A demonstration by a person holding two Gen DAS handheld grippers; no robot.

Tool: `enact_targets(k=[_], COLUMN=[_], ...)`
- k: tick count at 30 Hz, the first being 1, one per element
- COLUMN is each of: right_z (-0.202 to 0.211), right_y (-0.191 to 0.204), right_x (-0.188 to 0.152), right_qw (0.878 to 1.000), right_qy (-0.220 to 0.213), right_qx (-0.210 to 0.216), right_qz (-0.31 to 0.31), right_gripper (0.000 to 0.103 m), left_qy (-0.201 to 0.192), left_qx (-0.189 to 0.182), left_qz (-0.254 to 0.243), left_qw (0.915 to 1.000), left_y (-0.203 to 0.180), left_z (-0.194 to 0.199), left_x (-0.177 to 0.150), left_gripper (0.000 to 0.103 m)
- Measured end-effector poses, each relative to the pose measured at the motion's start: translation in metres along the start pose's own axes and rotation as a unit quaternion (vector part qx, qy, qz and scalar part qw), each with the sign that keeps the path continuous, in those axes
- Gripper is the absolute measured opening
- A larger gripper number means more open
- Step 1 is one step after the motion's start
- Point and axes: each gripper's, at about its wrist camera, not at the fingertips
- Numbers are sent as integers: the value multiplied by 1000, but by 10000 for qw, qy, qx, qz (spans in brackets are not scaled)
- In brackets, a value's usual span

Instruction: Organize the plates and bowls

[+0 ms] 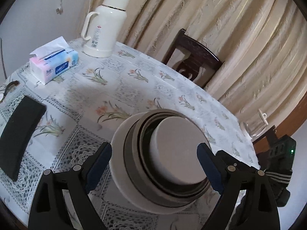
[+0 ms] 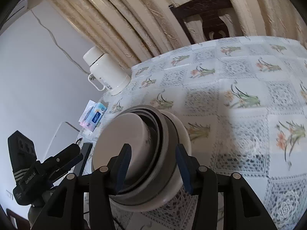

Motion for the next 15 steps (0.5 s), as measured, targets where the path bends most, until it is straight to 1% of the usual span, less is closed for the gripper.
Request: enact_targets(k=[2, 4, 6, 8, 9, 11, 13, 15], right_z=[3, 7, 11, 15, 16, 21, 24, 28], right_y=[-4, -5, -5, -3, -2, -2, -2, -2], right_x=[-3, -7, -14, -20, -24, -32, -39, -46], right_qw=[10000, 10000, 9999, 9995, 9992, 9986, 9981, 9975], right_qy=[-23, -61, -132, -193, -231, -294, -328, -378], right_qx=[-10, -32, -102, -192, -239, -310, -353, -410], right_qz=[-43, -44, 28, 147, 220, 323, 388, 427], right_gripper=[52, 52, 53, 54, 55, 56, 57, 57], left_qy=[-25, -74, -147, -272, -353, -479, -569, -607], left_qx=[40, 156, 358, 631, 818, 1063, 1266, 1365], left_qz=[30, 17, -86, -301, -470, -770, -1051, -1242], left_qw=[10000, 9999, 9992, 9972, 9949, 9902, 9847, 9809], left_y=[2, 3, 1, -6, -11, -20, -29, -36], left_z=[2, 5, 8, 12, 14, 17, 19, 20], left_x=[-4, -8, -11, -16, -19, -25, -32, -37], left_gripper=[91, 91, 91, 91, 92, 94, 96, 98])
Point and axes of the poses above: each gripper's, at about its wrist camera, not at the fingertips, and z roughly against the way its jaws point, y to its left, x to its top, and after that the axes turned 7 degrees about -z, right-handed
